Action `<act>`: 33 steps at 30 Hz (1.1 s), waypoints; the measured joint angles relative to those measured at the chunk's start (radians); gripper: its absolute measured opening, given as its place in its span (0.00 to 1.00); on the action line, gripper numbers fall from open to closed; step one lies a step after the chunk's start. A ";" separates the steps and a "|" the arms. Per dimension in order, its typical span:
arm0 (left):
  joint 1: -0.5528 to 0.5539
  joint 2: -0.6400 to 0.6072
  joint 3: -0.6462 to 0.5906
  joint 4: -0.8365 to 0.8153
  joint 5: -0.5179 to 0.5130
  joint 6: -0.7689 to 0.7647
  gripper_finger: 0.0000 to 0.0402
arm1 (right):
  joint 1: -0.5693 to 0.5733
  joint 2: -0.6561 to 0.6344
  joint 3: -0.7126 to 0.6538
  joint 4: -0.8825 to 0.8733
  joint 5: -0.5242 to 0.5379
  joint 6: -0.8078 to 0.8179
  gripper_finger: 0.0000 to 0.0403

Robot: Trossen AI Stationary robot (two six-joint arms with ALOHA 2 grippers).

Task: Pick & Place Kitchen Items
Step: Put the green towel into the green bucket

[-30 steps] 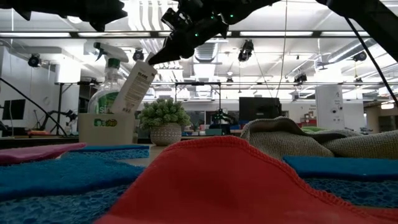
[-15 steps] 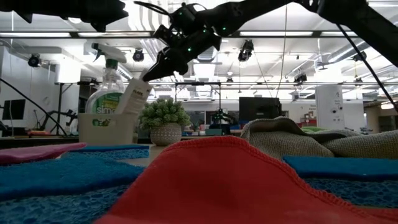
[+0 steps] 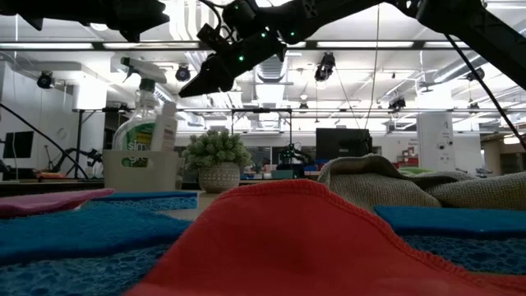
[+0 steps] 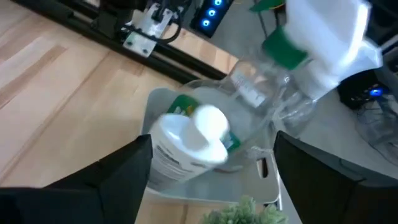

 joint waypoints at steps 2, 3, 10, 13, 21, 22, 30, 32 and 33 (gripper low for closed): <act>0.000 0.000 0.000 0.000 0.000 0.000 0.45 | 0.003 0.000 0.000 -0.001 0.002 0.017 0.82; 0.000 0.000 0.000 0.000 0.001 0.000 0.45 | 0.003 0.000 0.000 -0.001 -0.001 0.028 0.82; 0.000 -0.017 0.000 0.035 0.056 0.001 0.45 | 0.004 0.000 -0.050 0.196 -0.297 0.192 0.74; 0.000 -0.047 0.000 0.044 0.101 -0.005 0.45 | 0.005 0.000 -0.116 0.422 -0.452 0.297 0.69; 0.000 -0.183 -0.087 0.053 0.139 -0.036 0.45 | 0.025 0.000 -0.338 1.237 -0.588 0.665 0.60; 0.000 -0.205 -0.104 0.055 0.139 -0.047 0.45 | 0.028 0.000 -0.364 1.323 -0.589 0.708 0.59; 0.000 -0.379 -0.191 -0.046 0.163 -0.156 0.45 | 0.028 -0.082 -0.537 1.453 -0.609 0.815 0.58; 0.000 -0.404 -0.199 -0.083 0.171 -0.157 0.45 | 0.031 -0.120 -0.586 1.453 -0.603 0.783 0.58; 0.000 -0.414 -0.202 -0.099 0.173 -0.156 0.45 | 0.034 -0.138 -0.610 1.455 -0.593 0.764 0.58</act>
